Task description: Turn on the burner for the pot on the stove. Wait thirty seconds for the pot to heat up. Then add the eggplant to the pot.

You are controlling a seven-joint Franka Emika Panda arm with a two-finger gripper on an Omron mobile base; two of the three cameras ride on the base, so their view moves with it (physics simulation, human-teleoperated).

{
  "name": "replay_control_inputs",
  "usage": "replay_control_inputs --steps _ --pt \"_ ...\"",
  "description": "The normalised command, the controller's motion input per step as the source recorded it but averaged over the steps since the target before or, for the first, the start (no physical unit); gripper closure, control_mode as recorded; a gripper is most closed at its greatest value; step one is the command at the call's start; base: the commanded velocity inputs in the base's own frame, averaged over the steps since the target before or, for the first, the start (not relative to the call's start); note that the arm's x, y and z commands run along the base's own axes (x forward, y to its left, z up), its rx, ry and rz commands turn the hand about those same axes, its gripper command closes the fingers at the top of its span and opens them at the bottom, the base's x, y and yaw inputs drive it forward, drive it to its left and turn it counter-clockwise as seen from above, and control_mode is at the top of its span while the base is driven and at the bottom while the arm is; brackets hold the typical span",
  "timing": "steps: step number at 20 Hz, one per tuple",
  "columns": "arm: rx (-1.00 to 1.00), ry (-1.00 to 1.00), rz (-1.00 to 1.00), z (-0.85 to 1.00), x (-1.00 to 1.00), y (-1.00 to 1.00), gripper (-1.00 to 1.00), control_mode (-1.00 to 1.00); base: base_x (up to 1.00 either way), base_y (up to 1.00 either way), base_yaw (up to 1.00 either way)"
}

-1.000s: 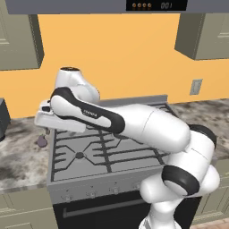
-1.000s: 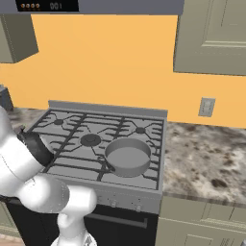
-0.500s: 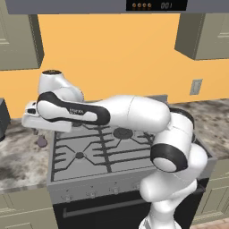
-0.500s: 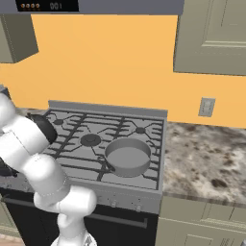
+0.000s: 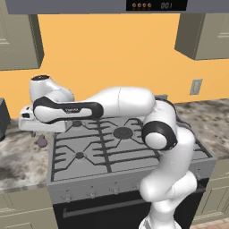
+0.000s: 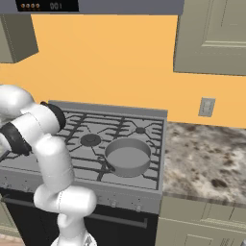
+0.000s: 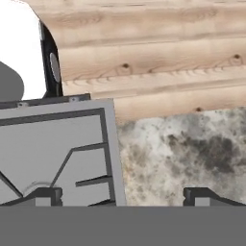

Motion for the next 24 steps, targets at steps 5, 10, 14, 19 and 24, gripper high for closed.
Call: replay_control_inputs --steps 5,10,14,19,24 --pt "0.01 -0.01 0.0 -0.1 0.37 0.0 -1.0 -1.0 0.0 0.0 0.0" --pt "0.0 0.01 0.03 -0.13 0.53 0.0 -1.0 -1.0 0.0 0.0 0.0" --pt "0.0 -0.03 0.09 -0.35 0.36 0.07 -1.0 -1.0 0.0 0.0 0.0" --pt "0.0 -0.04 0.13 -0.32 0.24 0.06 -1.0 -1.0 0.0 0.0 0.0" --pt "0.0 0.01 0.1 -0.21 0.29 0.01 -1.0 -1.0 0.0 0.0 0.0"
